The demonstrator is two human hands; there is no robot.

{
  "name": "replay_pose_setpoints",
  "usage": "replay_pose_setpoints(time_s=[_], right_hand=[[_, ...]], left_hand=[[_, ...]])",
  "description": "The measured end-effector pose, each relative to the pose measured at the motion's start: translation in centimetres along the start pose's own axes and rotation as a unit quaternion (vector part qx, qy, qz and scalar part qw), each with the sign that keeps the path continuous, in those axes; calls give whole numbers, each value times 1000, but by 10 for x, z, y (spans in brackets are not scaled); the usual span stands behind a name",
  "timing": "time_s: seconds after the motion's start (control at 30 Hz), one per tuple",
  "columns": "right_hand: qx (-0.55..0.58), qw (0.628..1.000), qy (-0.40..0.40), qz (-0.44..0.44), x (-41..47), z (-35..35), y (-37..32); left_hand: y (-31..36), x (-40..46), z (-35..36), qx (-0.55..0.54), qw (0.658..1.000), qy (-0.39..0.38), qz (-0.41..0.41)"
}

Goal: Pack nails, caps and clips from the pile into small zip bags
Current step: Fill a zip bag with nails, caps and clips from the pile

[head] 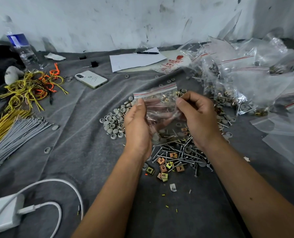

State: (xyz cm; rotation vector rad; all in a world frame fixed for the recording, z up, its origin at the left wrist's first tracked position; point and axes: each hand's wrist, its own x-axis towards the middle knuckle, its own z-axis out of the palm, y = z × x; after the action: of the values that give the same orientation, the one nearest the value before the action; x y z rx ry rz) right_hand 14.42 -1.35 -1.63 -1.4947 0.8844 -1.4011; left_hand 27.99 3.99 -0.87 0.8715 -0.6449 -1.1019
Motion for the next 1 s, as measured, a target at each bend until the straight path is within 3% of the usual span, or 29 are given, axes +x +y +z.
replay_pose_setpoints(time_s=[0.17, 0.3, 0.53, 0.67, 0.9, 1.0], right_hand=[[46, 998, 11, 28, 1, -2, 1], [32, 999, 18, -23, 1, -2, 0], [30, 998, 55, -11, 3, -5, -1], [-5, 999, 25, -19, 3, -3, -1], [30, 999, -23, 35, 0, 1, 0], [9, 1000, -24, 16, -1, 1, 2]], left_hand=[[-7, 0, -1, 58, 998, -23, 23], [-8, -1, -1, 87, 995, -38, 34], [-9, 5, -7, 115, 990, -47, 60], [-11, 14, -16, 123, 988, -27, 88], [-15, 21, -21, 120, 990, -13, 79], [-14, 20, -22, 122, 990, -12, 72]])
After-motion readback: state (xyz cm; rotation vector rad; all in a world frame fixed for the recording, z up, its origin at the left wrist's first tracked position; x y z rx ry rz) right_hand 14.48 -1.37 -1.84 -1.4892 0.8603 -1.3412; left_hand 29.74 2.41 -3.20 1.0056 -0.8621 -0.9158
